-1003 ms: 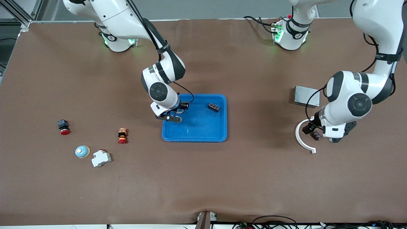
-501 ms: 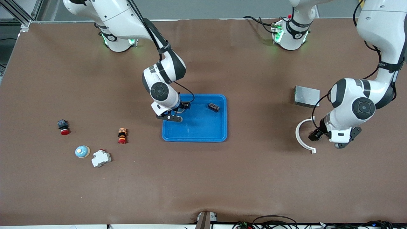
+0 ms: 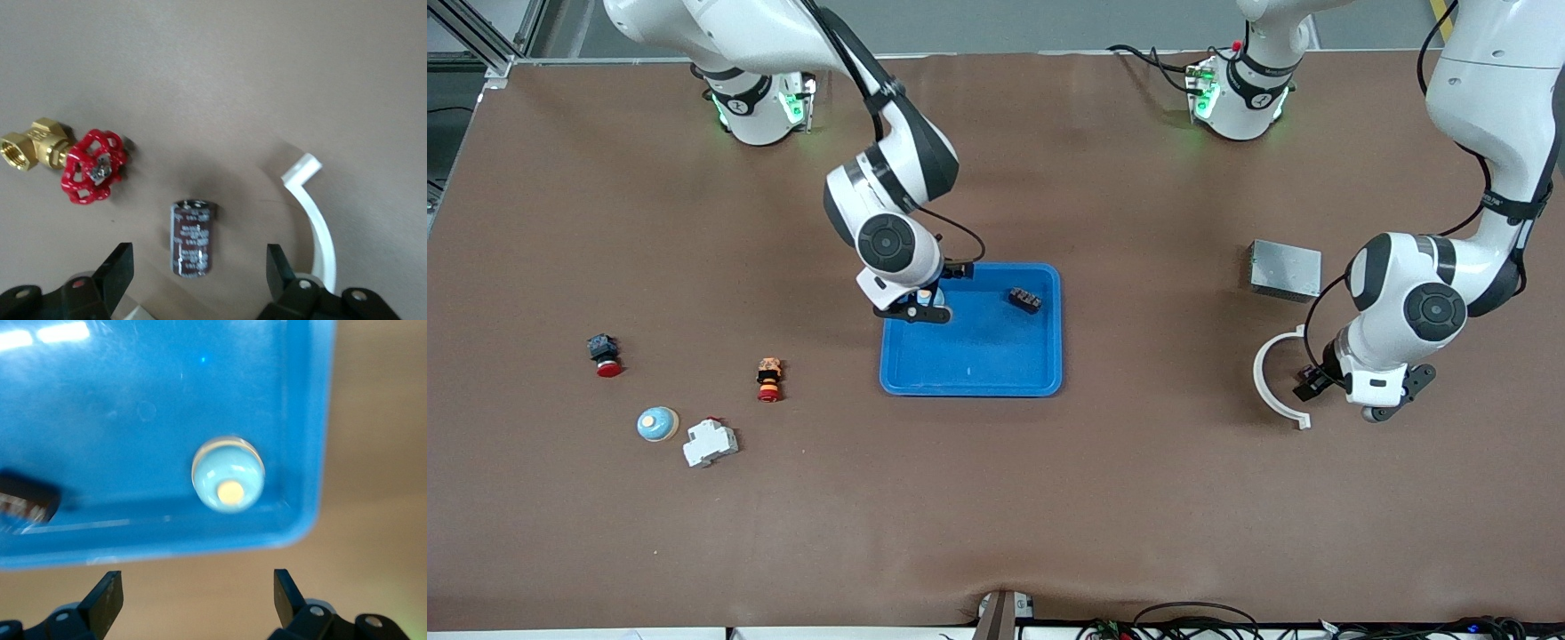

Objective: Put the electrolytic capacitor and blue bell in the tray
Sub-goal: 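Move the left gripper to the second capacitor while the right gripper withdraws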

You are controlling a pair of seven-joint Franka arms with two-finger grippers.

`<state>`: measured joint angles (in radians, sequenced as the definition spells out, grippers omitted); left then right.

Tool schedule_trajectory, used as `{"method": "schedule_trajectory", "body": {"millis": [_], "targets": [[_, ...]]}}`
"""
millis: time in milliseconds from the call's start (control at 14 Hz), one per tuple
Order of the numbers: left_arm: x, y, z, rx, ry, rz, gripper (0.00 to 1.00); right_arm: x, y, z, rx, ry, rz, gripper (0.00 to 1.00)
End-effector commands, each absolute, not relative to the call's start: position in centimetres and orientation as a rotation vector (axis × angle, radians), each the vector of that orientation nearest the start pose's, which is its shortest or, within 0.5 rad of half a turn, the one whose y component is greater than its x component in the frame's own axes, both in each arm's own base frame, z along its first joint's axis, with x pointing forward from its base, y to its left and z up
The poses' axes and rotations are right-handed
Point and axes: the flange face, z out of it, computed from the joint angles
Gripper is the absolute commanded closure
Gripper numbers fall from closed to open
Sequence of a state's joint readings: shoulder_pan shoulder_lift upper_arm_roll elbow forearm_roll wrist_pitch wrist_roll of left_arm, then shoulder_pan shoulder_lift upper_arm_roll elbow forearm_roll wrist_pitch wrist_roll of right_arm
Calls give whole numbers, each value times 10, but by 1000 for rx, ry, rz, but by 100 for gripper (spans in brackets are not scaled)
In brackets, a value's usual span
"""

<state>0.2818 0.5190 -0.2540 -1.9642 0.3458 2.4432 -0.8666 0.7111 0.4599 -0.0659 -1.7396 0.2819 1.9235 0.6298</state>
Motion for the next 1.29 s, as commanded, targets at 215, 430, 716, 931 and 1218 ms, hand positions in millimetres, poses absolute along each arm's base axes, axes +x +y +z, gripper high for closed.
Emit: {"method": "schedule_trajectory", "body": {"millis": [215,430,716,931,1218], "targets": [[613,24,192,-2901,-966,-45,31,506,341,384,-3263,-53,371,0],[612,23,187,-2902,-963,-34,50,534,258,436,-3177,-420,365,0],[612,22,192,-2896,-966,-32,100,575,137,449,-3071,-685,341,0],[614,17,207,-2891,-983,-62,100,601,64,448,-3046,-843,223,0],[614,3,240,-2864,-978,-27,100,642,-20,391,-3004,-1045,83,0]]}}
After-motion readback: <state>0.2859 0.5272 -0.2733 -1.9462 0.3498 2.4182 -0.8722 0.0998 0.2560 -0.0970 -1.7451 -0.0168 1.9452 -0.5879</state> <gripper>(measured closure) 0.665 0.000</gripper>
